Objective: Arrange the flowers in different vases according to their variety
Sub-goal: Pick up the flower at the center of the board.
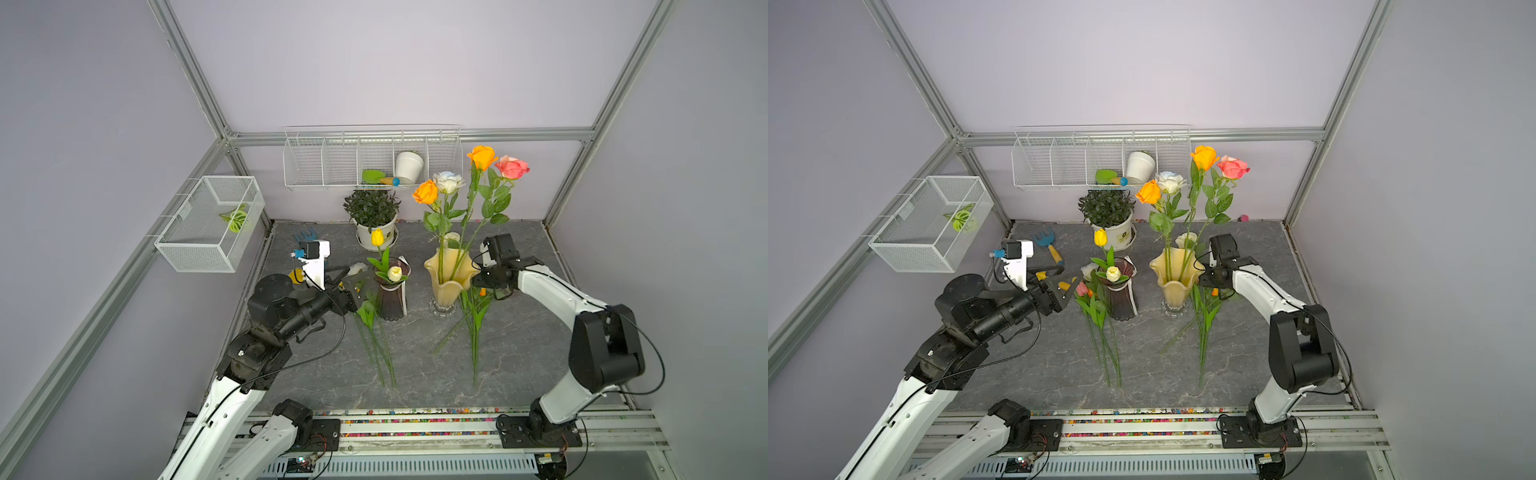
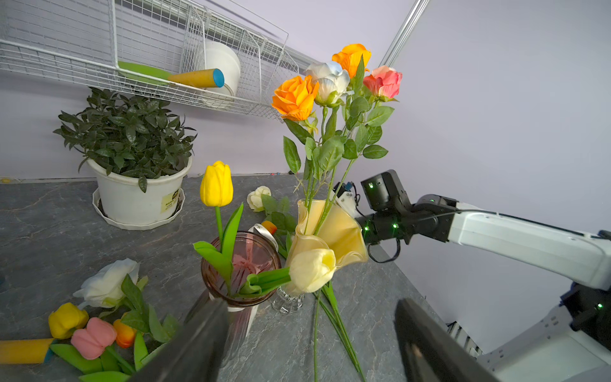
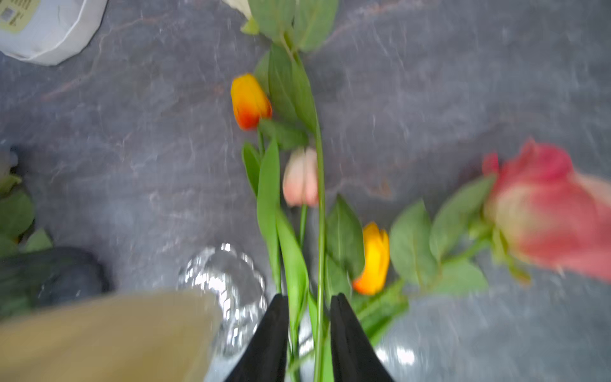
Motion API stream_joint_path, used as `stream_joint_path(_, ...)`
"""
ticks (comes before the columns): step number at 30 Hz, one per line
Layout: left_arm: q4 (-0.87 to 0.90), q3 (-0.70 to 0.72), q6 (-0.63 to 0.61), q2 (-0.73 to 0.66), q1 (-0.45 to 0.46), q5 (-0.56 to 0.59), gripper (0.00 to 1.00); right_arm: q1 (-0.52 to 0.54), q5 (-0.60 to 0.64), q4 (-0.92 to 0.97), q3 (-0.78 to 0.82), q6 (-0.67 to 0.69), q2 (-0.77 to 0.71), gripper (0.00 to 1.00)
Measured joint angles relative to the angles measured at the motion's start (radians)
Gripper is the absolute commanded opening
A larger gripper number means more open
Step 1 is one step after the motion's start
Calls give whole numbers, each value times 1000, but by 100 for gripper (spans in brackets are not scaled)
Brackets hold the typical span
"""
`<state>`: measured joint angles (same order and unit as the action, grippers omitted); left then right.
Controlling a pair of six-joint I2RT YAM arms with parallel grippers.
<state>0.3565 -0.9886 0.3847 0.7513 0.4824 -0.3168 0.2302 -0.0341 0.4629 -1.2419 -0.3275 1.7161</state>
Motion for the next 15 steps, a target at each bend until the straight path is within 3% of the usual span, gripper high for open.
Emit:
stream_joint_path(8, 21, 7, 3, -26, 0, 18, 83, -27, -8, -19, -183, 37, 225, 30)
stream_joint_path(15, 26, 14, 3, -27, 0, 37, 83, -42, -16, -19, -240, 48, 283, 29)
